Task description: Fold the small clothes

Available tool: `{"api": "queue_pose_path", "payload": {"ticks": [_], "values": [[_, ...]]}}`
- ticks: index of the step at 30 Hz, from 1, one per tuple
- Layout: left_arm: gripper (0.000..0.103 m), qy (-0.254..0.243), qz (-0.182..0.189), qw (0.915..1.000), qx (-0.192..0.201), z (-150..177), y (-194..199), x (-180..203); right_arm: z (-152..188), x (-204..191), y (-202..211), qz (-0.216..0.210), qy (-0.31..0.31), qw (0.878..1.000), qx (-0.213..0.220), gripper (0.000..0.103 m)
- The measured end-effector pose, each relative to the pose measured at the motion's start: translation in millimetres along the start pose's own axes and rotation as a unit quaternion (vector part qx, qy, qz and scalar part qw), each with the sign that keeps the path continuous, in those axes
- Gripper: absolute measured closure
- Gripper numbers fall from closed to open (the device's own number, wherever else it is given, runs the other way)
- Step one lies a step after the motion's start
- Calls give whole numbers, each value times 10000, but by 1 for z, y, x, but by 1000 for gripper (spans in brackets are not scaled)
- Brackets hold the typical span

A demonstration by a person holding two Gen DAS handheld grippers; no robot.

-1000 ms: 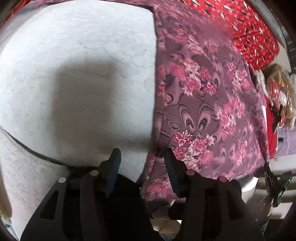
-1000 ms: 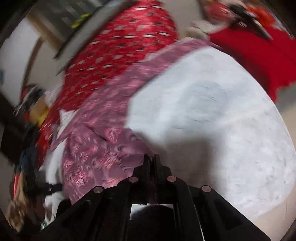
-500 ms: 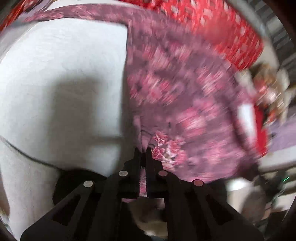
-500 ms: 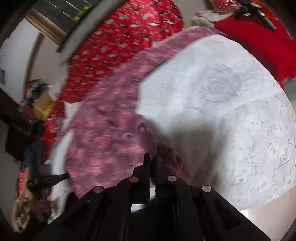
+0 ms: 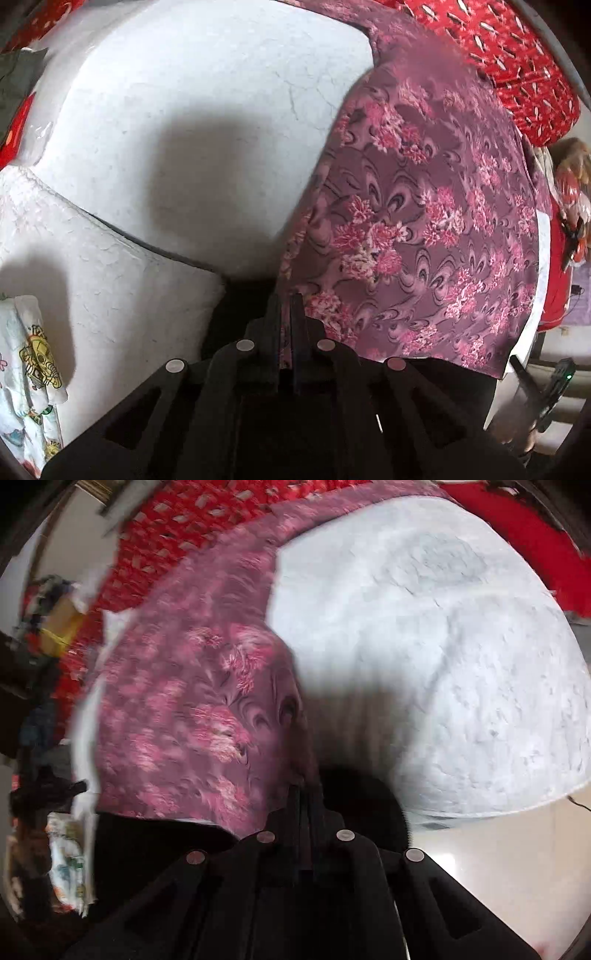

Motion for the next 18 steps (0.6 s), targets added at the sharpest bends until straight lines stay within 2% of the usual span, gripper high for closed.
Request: {"api": "queue_pose_path", "payload": {"ticks": [3, 5, 7, 9, 10, 11, 13, 14, 16, 18], "values": [[100, -340, 163, 9978, 537, -18, 29, 30, -36, -9, 26, -134, 109, 9975, 682, 94], [88, -726, 187, 9925, 970, -32, 44, 70, -69, -25, 41, -210, 388, 9920, 1187, 94], [51, -905, 181, 9890, 1154, -46, 38, 96, -94, -42, 41, -177, 707, 9860, 1498, 90], [48, -1033, 110, 9873, 1200, -52, 17, 124, -113, -51, 22, -71, 906, 9830, 1597, 89], [48, -1111, 49, 9875, 1116, -53, 0, 138, -119, -53, 2, -18, 953, 9843, 1485, 90], [48, -1163, -15, 9878, 1038, -49, -9, 140, -121, -51, -16, 27, 973, 9869, 1290, 91], [48, -1238, -285, 9886, 809, -45, -36, 149, -115, -45, -63, 271, 1029, 9929, 532, 93], [48, -1242, -378, 9891, 690, -44, -47, 151, -118, -45, -64, 246, 1065, 9916, 685, 94], [48, -1339, -378, 9868, 833, -45, -43, 154, -129, -36, -48, -182, 791, 9938, 761, 94], [48, -1455, -230, 9861, 763, -50, -38, 158, -152, -6, -15, -428, 294, 9911, 1223, 91]]}}
Point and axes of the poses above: each gripper's, at about its wrist camera, not at the fingertips, and y roughly against the way its jaws point, x to its right, z to its underside, the point moved 5 cm from there along -y, roughly the way its jaws point, and after that the axes turned 10 degrees about y, right-handed, at the moved point
